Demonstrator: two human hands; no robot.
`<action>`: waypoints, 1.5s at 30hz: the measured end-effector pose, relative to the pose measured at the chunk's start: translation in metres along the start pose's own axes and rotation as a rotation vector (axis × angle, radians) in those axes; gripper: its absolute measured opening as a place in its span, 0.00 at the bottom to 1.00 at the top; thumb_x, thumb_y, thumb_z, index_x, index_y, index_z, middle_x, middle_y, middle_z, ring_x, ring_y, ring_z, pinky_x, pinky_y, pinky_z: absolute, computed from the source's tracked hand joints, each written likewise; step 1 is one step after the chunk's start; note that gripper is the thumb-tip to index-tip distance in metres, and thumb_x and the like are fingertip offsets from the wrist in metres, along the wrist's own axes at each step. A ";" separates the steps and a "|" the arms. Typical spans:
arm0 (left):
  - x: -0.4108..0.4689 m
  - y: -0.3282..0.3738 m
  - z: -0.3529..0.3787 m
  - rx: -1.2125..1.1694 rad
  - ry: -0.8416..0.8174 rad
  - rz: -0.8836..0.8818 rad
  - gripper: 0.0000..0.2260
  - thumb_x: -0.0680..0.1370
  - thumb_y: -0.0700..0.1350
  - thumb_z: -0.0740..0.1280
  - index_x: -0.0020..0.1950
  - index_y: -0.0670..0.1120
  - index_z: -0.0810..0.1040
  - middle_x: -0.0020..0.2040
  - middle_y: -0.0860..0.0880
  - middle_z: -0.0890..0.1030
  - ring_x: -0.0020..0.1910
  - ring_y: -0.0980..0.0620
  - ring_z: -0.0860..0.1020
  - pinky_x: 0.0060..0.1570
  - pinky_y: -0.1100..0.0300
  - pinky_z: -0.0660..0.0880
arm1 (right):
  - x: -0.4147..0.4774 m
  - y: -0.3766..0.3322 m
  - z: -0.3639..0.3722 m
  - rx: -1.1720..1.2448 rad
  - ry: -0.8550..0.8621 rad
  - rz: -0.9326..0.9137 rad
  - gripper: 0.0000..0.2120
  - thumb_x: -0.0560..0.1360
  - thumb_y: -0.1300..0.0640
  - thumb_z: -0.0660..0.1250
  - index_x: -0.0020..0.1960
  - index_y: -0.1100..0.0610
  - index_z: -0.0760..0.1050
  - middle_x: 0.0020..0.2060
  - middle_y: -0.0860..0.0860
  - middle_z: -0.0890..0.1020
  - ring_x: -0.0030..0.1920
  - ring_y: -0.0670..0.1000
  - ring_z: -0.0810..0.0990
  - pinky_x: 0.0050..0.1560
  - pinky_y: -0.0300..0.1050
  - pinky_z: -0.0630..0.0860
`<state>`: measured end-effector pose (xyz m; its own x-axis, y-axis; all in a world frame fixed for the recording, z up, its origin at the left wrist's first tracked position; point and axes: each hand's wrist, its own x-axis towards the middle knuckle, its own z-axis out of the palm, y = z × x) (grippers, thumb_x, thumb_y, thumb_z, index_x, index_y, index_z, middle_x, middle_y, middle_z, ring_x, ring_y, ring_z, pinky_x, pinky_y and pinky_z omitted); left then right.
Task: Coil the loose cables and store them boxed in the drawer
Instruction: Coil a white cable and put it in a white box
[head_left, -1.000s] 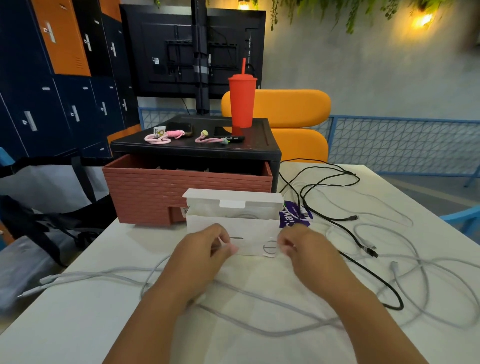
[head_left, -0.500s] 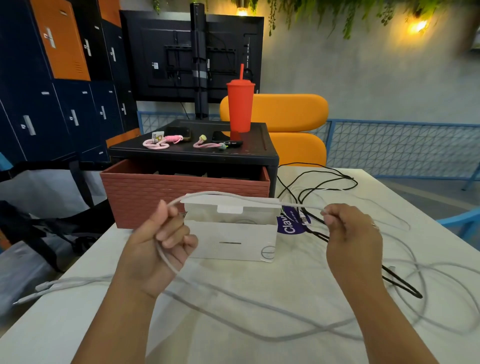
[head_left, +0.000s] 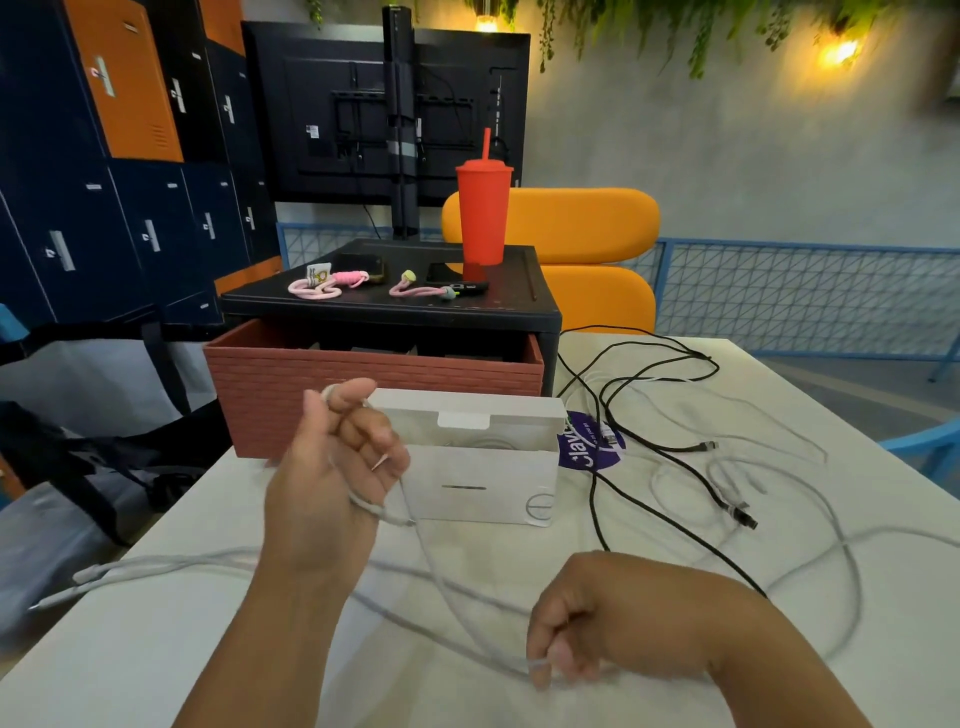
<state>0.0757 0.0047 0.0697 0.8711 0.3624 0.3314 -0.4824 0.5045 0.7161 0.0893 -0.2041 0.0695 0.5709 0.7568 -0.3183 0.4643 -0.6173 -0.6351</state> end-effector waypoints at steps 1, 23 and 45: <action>-0.004 -0.004 0.003 0.082 -0.043 0.032 0.16 0.79 0.55 0.53 0.46 0.48 0.76 0.30 0.51 0.75 0.32 0.55 0.74 0.39 0.60 0.75 | -0.002 -0.003 -0.001 0.016 -0.049 -0.021 0.11 0.72 0.63 0.61 0.47 0.55 0.81 0.33 0.49 0.77 0.32 0.42 0.73 0.41 0.37 0.71; -0.041 -0.031 0.032 0.676 -0.525 -0.322 0.20 0.76 0.58 0.57 0.32 0.50 0.81 0.19 0.52 0.69 0.21 0.57 0.66 0.31 0.71 0.67 | -0.015 0.010 -0.024 0.557 0.745 -0.223 0.07 0.65 0.55 0.76 0.31 0.52 0.80 0.23 0.45 0.73 0.26 0.42 0.66 0.28 0.32 0.64; -0.016 -0.021 0.005 -0.045 -0.312 -0.421 0.19 0.58 0.54 0.79 0.27 0.44 0.74 0.18 0.54 0.62 0.16 0.58 0.60 0.31 0.62 0.75 | -0.050 0.072 -0.052 0.743 1.461 0.587 0.33 0.70 0.37 0.65 0.68 0.54 0.67 0.67 0.57 0.69 0.65 0.60 0.68 0.61 0.57 0.68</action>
<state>0.0721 -0.0153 0.0523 0.9730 -0.1262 0.1931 -0.0823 0.5920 0.8017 0.1295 -0.2978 0.0762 0.8197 -0.5722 -0.0267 -0.1554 -0.1773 -0.9718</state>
